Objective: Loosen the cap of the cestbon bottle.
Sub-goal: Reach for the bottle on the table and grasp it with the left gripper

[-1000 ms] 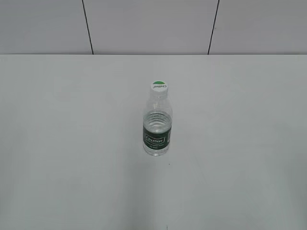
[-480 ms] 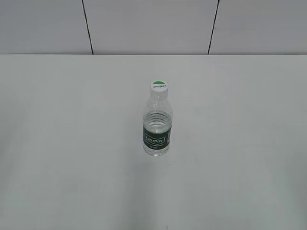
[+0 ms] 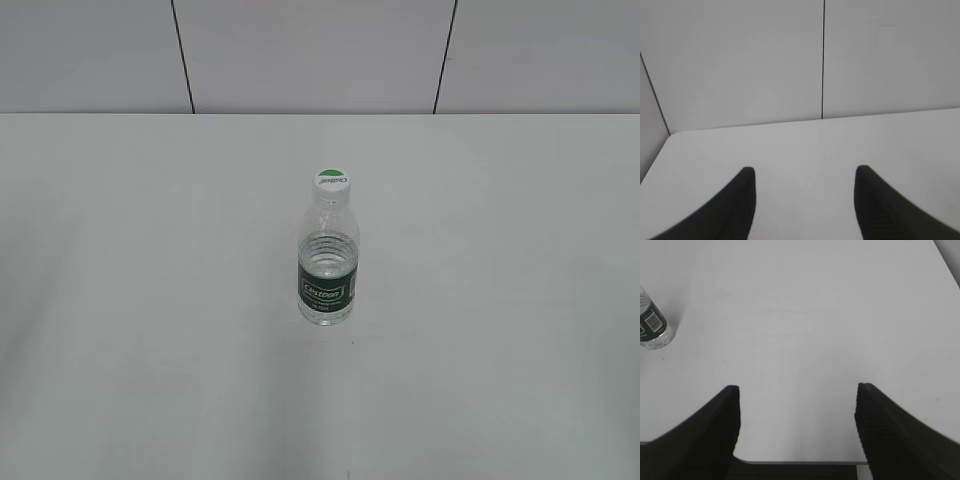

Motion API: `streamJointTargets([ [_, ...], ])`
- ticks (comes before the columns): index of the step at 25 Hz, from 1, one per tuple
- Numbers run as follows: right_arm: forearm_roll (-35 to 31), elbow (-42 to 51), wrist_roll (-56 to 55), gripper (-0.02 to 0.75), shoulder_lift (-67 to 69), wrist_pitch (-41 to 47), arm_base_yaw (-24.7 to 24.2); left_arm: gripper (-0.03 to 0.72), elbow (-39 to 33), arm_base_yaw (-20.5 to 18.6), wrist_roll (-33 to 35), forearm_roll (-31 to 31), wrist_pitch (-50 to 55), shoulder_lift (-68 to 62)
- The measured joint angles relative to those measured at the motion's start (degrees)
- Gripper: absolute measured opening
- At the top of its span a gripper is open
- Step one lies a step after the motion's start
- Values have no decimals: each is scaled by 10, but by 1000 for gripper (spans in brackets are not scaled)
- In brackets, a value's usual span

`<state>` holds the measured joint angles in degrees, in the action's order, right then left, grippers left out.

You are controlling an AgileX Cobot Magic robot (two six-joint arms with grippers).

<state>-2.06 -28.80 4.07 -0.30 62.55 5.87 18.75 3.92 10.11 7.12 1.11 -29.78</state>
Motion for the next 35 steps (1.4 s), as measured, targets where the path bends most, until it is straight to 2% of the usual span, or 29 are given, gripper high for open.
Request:
streamJointTargets([
  [11, 0, 0, 0, 551, 0, 0, 0, 383, 0, 11, 0, 4, -185, -228],
  [19, 0, 0, 0, 551, 0, 0, 0, 383, 0, 11, 0, 4, -333, -352],
  [23, 0, 0, 0, 551, 0, 0, 0, 382, 0, 11, -5, -5, -371, -403],
  [27, 0, 0, 0, 551, 0, 0, 0, 382, 0, 11, -22, -113, -406, -469],
  [30, 0, 0, 0, 551, 0, 0, 0, 382, 0, 9, -92, -229, -467, -534],
  [33, 0, 0, 0, 551, 0, 0, 0, 382, 0, -9, -148, -335, -558, -611],
  [35, 0, 0, 0, 551, 0, 0, 0, 382, 0, -39, -178, -392, -615, -661],
])
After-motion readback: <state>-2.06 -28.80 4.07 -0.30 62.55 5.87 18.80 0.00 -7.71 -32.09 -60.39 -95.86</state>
